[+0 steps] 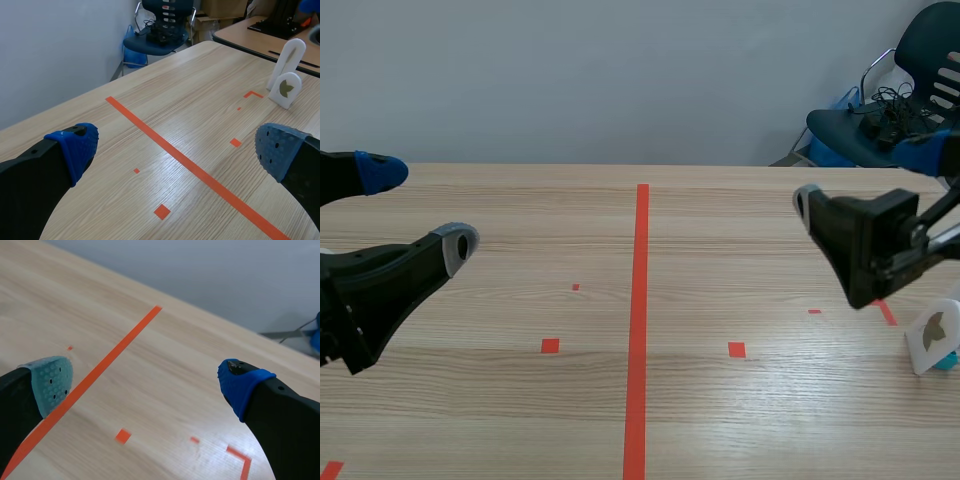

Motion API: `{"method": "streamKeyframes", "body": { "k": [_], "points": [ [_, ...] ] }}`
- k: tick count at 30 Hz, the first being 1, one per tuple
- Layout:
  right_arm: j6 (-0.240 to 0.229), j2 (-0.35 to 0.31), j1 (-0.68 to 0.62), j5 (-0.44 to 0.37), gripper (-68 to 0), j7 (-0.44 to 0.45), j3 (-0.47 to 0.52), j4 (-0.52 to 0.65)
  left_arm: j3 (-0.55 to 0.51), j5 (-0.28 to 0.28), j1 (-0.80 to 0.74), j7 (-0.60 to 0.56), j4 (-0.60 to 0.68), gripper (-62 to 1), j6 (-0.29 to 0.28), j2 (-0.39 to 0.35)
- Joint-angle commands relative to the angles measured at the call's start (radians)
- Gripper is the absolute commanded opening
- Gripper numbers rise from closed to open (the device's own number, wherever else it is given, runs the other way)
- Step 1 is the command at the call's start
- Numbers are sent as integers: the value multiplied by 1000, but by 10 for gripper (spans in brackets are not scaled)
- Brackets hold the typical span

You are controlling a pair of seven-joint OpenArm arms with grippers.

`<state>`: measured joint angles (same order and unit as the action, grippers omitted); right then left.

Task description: Do the leaf sorting experiment

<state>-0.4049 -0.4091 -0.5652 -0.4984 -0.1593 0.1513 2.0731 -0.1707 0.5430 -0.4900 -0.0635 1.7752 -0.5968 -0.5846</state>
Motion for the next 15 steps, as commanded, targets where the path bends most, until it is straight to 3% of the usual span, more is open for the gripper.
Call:
{"method": "streamKeyframes", "body": {
  "k": [1,5,15],
  "points": [
    [8,-1,-12,-7,-62,24,18,14,0,14,6,-15,4,14,2,0],
    [8,0,-36,-6,3,26,18,23,0,14,6,-19,4,14,2,0],
    [8,-1,-36,-3,4,35,18,23,0,14,5,-22,4,14,2,0]
  ]
}}
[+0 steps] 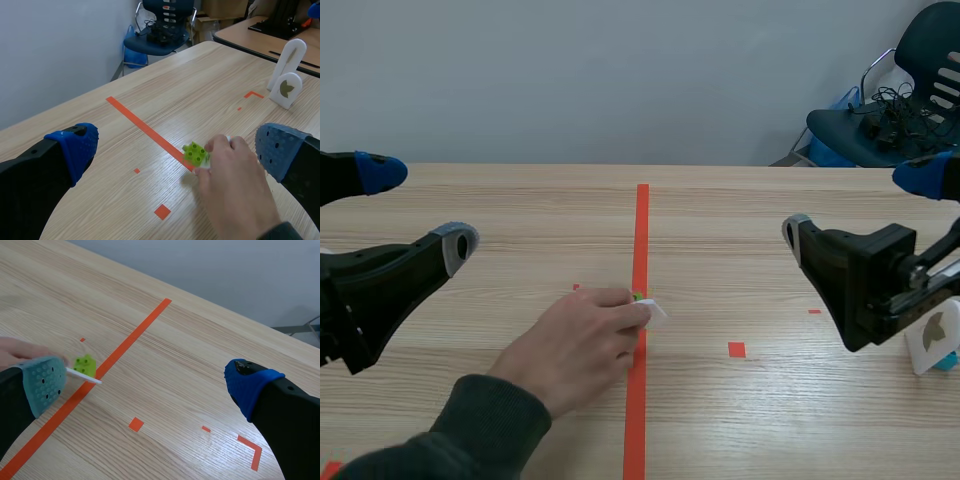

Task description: Do the leaf sorting experiment

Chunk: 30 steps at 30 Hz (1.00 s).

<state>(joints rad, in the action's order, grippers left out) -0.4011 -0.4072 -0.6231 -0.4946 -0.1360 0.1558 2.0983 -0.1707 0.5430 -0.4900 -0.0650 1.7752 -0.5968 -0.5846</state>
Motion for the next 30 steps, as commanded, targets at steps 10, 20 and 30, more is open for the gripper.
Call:
{"method": "streamKeyframes", "body": {
  "k": [10,20,30],
  "points": [
    [8,-2,23,-7,4,10,13,-2,0,14,5,-13,4,14,2,0],
    [8,-3,25,-7,4,10,13,-2,2,14,5,11,4,14,2,0],
    [8,-2,25,-7,4,6,13,-2,156,-108,27,13,3,14,6,19]
  ]
}}
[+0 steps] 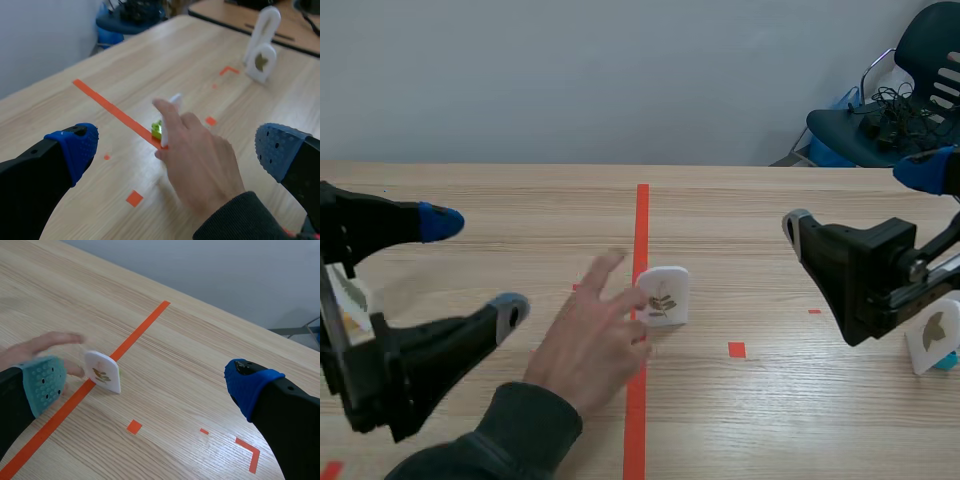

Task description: Do the leaf sorting experiment

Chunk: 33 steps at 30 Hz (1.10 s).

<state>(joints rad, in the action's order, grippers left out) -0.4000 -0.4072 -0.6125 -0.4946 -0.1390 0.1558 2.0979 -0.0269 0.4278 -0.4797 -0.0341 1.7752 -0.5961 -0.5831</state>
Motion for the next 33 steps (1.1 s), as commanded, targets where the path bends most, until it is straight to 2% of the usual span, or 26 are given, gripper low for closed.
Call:
{"method": "streamKeyframes", "body": {
  "k": [1,6,11,14,18,21,23,26,33],
  "points": [
    [7,-2,14,-7,4,9,13,-2,36,-16,29,-23,-3,14,10,25],
    [7,-2,14,-7,4,5,13,-2,138,-64,132,-28,-76,14,53,80],
    [7,-2,14,-6,4,5,13,-2,231,-121,266,-42,-252,14,68,142],
    [7,-2,14,-6,4,5,13,-2,283,-183,345,-127,-392,14,69,189],
    [10,-2,14,-3,4,5,13,-2,359,-298,447,-232,-567,14,75,247],
    [10,-2,14,-3,4,5,13,-2,418,-381,521,-309,-682,14,138,286],
    [10,-2,14,-3,4,4,13,-2,455,-427,570,-349,-754,14,203,312],
    [10,-2,14,-3,4,3,13,-2,499,-455,636,-389,-847,14,260,352],
    [10,1,14,-3,4,2,13,-2,596,-478,728,-417,-977,14,270,434]
  ]
}}
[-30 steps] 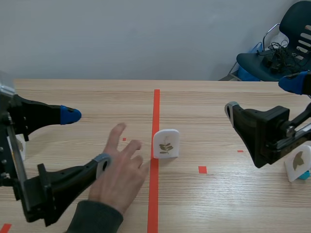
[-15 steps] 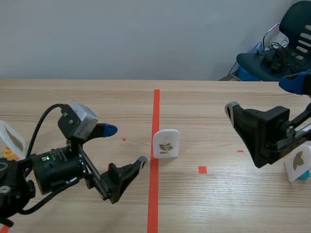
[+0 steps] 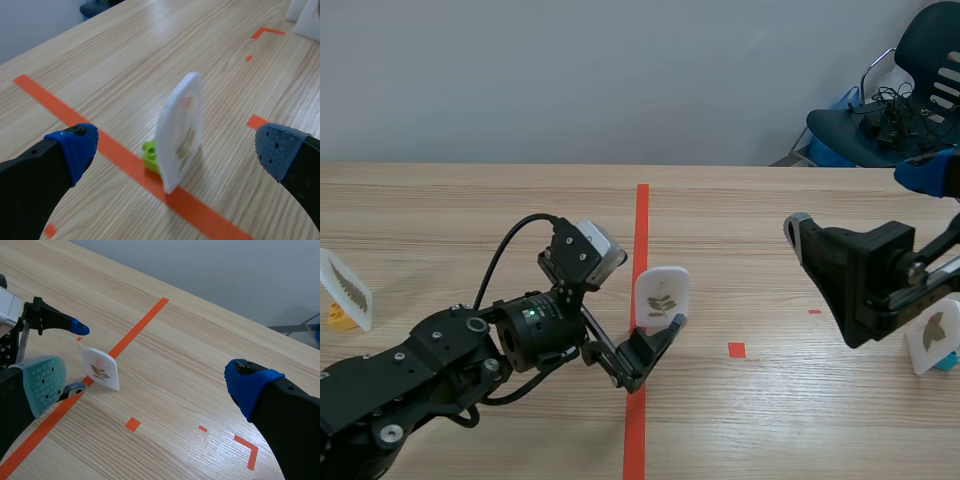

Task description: Do the leaf sorting experiment

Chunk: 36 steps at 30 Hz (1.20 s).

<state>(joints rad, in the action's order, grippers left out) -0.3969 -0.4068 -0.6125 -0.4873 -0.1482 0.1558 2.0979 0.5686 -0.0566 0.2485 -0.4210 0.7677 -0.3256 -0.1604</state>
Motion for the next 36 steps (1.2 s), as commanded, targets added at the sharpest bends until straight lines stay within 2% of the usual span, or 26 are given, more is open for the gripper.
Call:
{"method": "streamKeyframes", "body": {
  "k": [1,6,10,13,16,20,24,29,32,36],
  "points": [
    [7,1,14,-10,4,11,13,-2,12,7,5,-36,22,14,0,20],
    [7,3,14,-10,4,11,13,-2,45,7,9,-35,14,14,22,47],
    [7,3,14,-11,4,3,13,-2,50,7,9,-35,14,-148,47,49],
    [7,3,14,-11,4,3,13,-2,50,8,9,-31,14,-226,79,46],
    [7,3,14,-11,4,3,13,-2,50,11,9,-23,7,-264,105,46],
    [7,3,14,-11,4,3,13,-2,50,13,13,-23,-32,-285,107,46],
    [7,3,14,-11,4,3,13,-2,50,86,25,-24,-85,-289,108,46],
    [7,3,14,-11,4,-6,13,-2,50,149,29,-24,-101,-406,114,46],
    [7,3,14,-11,4,-13,13,-2,50,151,29,-25,-101,-445,108,49],
    [7,3,14,-11,4,-23,13,-2,50,169,29,-25,-96,-454,68,50]
  ]
}}
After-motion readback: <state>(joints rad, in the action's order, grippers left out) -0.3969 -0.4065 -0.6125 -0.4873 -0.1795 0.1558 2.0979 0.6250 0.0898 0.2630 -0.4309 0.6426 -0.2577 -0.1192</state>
